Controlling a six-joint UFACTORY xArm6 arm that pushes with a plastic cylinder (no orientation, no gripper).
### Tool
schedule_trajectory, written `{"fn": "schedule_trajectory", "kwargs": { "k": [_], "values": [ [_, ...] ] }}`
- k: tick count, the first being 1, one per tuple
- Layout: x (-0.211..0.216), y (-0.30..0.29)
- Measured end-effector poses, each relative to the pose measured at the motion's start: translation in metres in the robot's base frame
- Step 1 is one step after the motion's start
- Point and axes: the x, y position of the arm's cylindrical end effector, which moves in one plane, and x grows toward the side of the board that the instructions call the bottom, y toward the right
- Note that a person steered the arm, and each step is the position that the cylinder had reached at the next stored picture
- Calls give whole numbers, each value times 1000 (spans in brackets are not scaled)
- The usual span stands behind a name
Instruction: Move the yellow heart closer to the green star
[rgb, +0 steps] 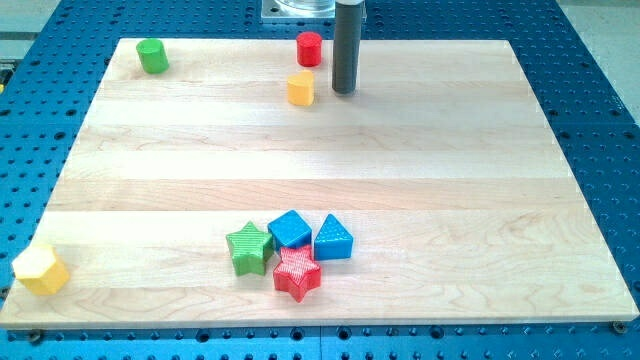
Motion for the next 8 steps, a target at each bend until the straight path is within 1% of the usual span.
{"fn": "schedule_trajectory", "kwargs": {
  "k": [8],
  "values": [
    [4, -20]
  ]
}}
